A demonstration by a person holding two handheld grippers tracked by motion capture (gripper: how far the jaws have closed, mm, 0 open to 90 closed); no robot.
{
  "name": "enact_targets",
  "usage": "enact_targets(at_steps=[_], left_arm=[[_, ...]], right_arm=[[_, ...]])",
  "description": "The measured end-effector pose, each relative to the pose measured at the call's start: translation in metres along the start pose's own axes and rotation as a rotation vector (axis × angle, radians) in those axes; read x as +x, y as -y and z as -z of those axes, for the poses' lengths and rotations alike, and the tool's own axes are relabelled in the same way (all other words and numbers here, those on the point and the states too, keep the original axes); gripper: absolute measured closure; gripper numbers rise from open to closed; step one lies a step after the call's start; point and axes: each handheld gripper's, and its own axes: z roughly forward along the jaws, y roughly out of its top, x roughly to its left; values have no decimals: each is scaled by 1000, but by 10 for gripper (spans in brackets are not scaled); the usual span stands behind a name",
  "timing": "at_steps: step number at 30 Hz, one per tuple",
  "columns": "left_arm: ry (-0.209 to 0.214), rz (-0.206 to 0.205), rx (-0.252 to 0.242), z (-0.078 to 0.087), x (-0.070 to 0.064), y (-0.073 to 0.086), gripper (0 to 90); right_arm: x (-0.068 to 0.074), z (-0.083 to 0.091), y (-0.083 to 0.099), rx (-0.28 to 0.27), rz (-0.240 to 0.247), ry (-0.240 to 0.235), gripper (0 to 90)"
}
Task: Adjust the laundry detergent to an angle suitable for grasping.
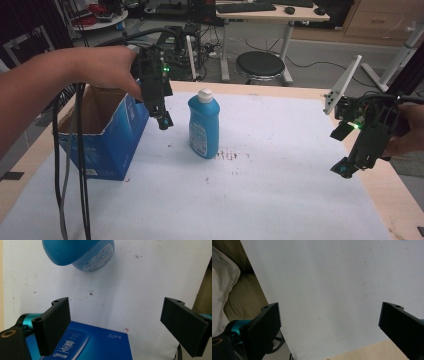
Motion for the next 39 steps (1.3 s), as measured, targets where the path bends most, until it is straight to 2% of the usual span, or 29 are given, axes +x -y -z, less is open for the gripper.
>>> enact_targets(at_steps=[39], left_arm=[[-4,2,-1,0,1,2,93]], right_arm=[[-2,-1,-1,-10,3,-4,32]])
